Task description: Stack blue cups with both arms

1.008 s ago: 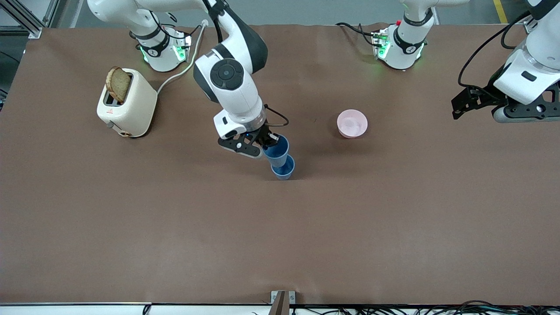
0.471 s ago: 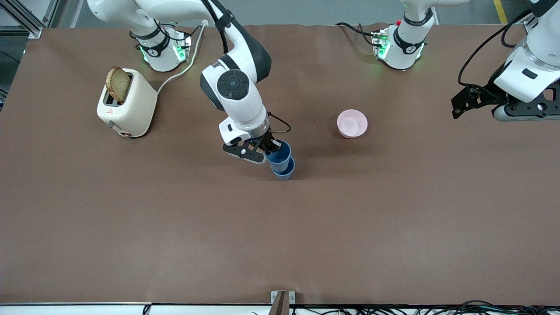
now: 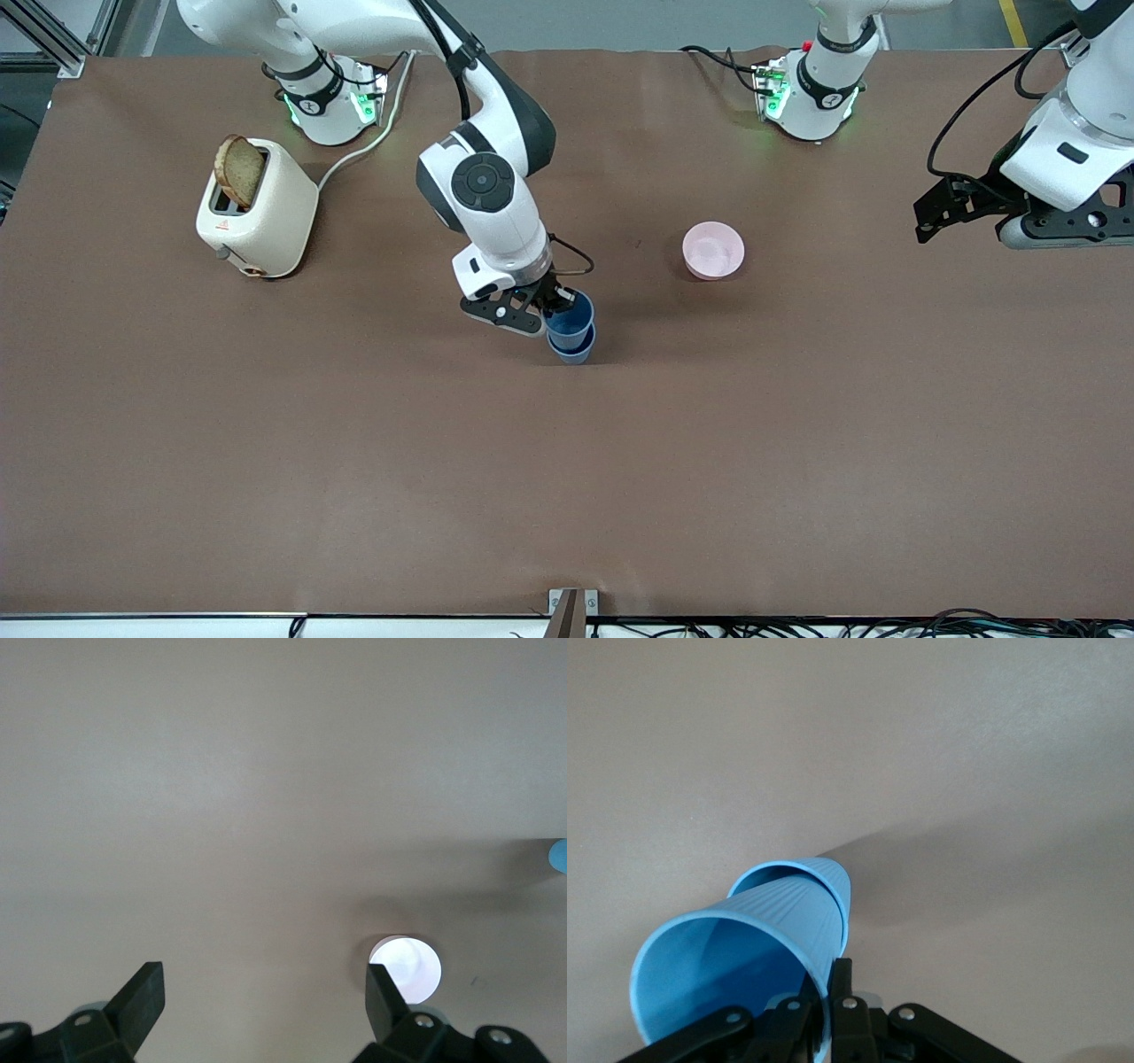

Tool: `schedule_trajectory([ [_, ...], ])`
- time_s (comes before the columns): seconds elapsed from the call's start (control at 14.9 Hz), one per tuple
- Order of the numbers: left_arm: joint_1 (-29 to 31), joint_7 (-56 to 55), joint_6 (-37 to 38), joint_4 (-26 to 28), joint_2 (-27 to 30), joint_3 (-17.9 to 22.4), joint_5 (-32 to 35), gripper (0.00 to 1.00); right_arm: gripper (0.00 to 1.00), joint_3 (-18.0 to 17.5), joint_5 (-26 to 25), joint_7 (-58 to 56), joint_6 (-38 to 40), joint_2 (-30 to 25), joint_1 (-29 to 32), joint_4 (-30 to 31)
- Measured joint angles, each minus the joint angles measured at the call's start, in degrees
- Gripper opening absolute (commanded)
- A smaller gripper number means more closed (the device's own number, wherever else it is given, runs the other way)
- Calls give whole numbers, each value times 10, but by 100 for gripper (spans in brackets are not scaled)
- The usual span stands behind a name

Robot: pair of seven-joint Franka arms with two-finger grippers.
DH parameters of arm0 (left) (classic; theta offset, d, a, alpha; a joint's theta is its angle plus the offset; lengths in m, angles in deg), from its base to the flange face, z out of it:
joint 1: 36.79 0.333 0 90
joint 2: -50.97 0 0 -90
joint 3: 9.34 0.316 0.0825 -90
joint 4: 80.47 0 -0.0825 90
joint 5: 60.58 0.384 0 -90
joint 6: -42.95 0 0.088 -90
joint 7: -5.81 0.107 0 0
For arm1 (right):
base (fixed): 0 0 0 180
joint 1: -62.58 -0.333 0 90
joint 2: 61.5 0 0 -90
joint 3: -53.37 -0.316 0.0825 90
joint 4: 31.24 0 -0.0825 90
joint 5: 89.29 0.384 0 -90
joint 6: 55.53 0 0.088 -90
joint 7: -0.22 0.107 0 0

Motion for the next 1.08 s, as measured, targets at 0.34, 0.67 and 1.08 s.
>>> schedule_trajectory([
  [0.34,0,0,0,-11,-1,1,0,100,95,5,0,-2,0,0,5,-7],
  [0.67,2,0,6,-19,-1,5,0,100,95,33,-28,-129,100,-86,71,-9],
  [1.08,2,0,10,-25,-1,5,0,100,95,49,-79,-369,156,-256,244,114],
])
